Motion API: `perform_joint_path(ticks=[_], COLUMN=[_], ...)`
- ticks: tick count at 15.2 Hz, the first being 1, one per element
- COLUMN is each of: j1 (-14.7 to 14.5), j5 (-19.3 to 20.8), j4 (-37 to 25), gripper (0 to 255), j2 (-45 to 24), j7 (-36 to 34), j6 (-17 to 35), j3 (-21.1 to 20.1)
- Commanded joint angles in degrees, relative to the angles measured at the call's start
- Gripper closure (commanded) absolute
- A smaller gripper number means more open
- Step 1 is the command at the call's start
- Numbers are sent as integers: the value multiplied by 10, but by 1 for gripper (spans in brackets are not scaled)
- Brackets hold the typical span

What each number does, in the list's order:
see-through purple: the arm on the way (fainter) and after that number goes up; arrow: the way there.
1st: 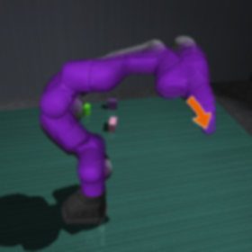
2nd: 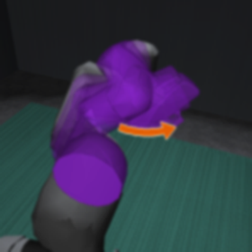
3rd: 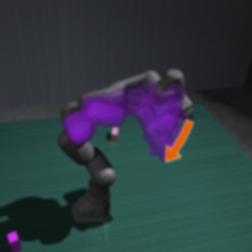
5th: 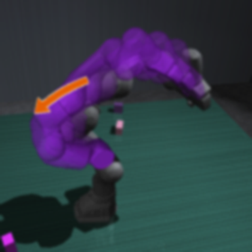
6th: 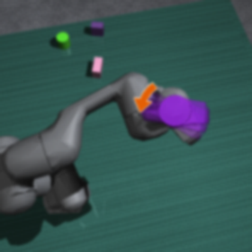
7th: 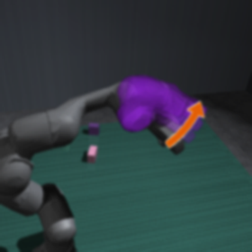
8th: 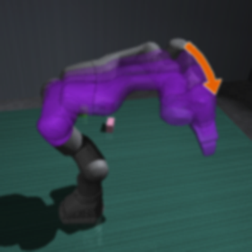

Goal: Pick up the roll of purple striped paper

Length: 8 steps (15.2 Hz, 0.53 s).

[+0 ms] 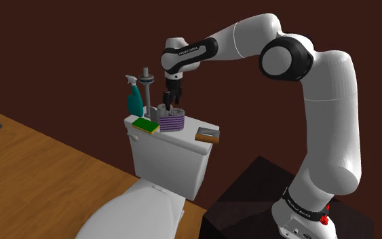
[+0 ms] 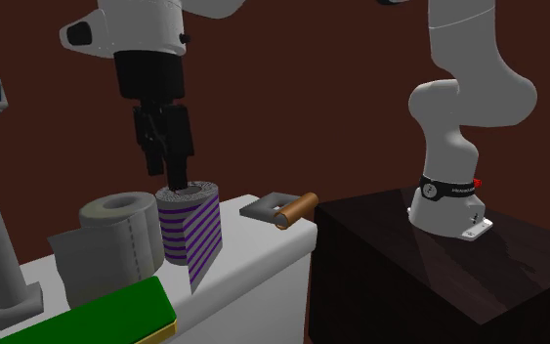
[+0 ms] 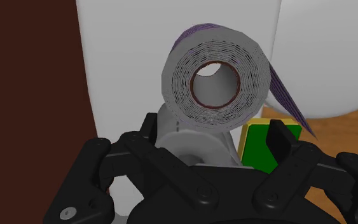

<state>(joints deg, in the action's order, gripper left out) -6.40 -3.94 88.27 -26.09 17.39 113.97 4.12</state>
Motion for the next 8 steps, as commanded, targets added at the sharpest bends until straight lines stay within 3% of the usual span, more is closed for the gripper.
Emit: perform_joint_path(ticks=[1,7,8], j1=[-1,-1,-1], j5=[0,-2,-2], j4=[5,22,22], gripper=[0,0,255], j2=[-6,-18,-18], j7=[0,2,2], j6=[11,40,40], j3=[-1,-2,-2])
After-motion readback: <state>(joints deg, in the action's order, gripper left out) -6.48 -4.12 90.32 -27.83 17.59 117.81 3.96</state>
